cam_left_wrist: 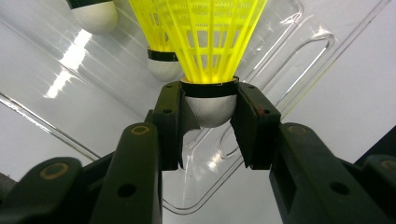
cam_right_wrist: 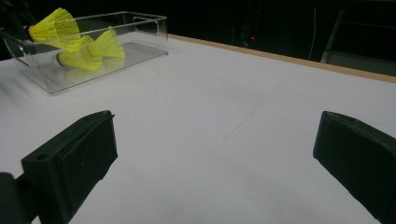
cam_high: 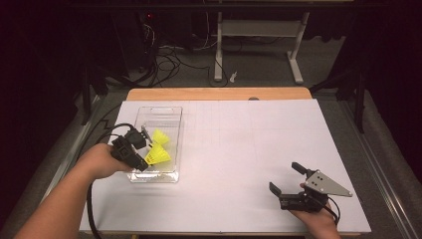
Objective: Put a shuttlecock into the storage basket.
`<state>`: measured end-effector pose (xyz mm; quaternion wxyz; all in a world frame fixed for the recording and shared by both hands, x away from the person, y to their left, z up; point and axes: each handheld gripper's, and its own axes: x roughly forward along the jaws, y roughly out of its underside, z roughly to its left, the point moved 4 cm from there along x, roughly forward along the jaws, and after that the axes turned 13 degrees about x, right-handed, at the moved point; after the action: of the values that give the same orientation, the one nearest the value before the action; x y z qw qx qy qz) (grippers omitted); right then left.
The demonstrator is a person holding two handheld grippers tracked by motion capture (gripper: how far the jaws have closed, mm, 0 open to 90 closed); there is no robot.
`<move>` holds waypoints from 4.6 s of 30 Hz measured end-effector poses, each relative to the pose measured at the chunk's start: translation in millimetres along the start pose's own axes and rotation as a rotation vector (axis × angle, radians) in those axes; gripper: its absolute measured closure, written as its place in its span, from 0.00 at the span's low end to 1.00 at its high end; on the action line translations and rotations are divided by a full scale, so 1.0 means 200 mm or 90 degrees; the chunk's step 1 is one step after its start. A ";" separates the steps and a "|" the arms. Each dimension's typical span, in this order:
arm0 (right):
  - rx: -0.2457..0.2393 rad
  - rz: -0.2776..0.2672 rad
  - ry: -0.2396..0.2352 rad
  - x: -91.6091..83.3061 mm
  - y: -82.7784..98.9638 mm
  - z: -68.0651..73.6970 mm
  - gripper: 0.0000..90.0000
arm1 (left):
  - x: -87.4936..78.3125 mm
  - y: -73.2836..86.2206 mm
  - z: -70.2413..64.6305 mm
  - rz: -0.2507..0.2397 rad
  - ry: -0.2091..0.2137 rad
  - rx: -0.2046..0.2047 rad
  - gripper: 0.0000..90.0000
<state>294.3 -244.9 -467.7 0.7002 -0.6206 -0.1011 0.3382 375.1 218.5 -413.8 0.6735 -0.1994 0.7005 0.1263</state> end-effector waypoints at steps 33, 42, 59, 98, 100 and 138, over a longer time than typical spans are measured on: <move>0.002 0.001 0.001 0.00 0.00 -0.01 0.00 | 0.12 0.06 0.06 0.034 0.024 -0.054 0.69; 0.002 0.000 0.002 0.00 0.00 -0.01 0.00 | 0.10 0.06 0.06 0.025 0.031 -0.065 0.62; 0.003 -0.002 0.004 0.00 0.00 -0.01 0.00 | 0.06 0.05 0.07 0.011 0.039 -0.098 0.56; 0.006 -0.009 0.000 -0.01 -0.01 0.00 0.00 | -0.13 0.00 0.01 -0.001 0.045 -0.126 0.31; 0.006 -0.009 -0.001 -0.01 -0.01 0.00 0.00 | -0.12 0.00 0.00 0.002 0.048 -0.128 0.25; 0.001 -0.009 0.001 -0.01 -0.01 0.01 0.00 | 0.02 0.15 -0.10 -0.292 -0.045 -0.195 0.00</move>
<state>292.5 -244.7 -465.1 0.7032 -0.6194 -0.1046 0.3330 343.0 235.0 -419.7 0.6703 -0.4482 0.5857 0.0818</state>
